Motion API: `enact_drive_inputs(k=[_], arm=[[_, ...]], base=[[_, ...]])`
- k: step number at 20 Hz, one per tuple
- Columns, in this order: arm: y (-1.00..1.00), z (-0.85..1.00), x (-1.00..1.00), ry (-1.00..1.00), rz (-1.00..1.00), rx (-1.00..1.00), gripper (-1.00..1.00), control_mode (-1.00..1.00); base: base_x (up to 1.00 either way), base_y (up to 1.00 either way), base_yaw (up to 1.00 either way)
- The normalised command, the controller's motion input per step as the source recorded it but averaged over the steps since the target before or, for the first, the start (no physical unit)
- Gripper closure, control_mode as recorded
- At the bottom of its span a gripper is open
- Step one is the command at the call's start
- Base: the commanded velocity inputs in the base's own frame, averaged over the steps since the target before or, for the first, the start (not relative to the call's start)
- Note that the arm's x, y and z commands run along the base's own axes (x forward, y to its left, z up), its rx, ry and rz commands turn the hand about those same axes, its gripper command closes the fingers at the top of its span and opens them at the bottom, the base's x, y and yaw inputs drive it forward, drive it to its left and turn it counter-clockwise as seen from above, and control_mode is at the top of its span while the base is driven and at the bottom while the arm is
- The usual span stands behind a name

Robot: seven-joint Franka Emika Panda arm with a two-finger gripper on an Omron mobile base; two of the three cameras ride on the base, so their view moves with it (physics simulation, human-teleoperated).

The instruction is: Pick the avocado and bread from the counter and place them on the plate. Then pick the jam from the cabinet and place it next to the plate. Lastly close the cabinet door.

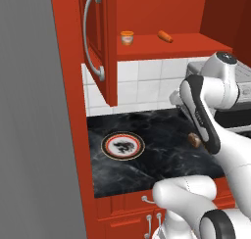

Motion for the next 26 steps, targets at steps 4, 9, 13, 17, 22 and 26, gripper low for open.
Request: enact_drive_inputs(k=[4,9,13,17,22,26], arm=[[-0.35,-0.10,0.00,-0.04,0.00,0.00,-1.00,-1.00],[-0.30,-0.07,0.00,-0.01,0.00,0.00,-1.00,-1.00],[-0.24,-0.09,0.00,0.00,0.00,-0.01,-1.00,-1.00],[-0.22,-0.12,0.00,0.00,0.00,0.00,-1.00,-1.00],[-0.21,-0.15,0.00,0.00,0.00,0.00,-1.00,-1.00],[-0.19,-0.20,0.00,0.00,0.00,0.00,-1.00,-1.00]], base=[[0.00,0.00,0.00],[0.00,0.00,0.00],[0.00,0.00,0.00],[0.00,0.00,0.00],[0.00,0.00,0.00],[0.00,0.00,0.00]])
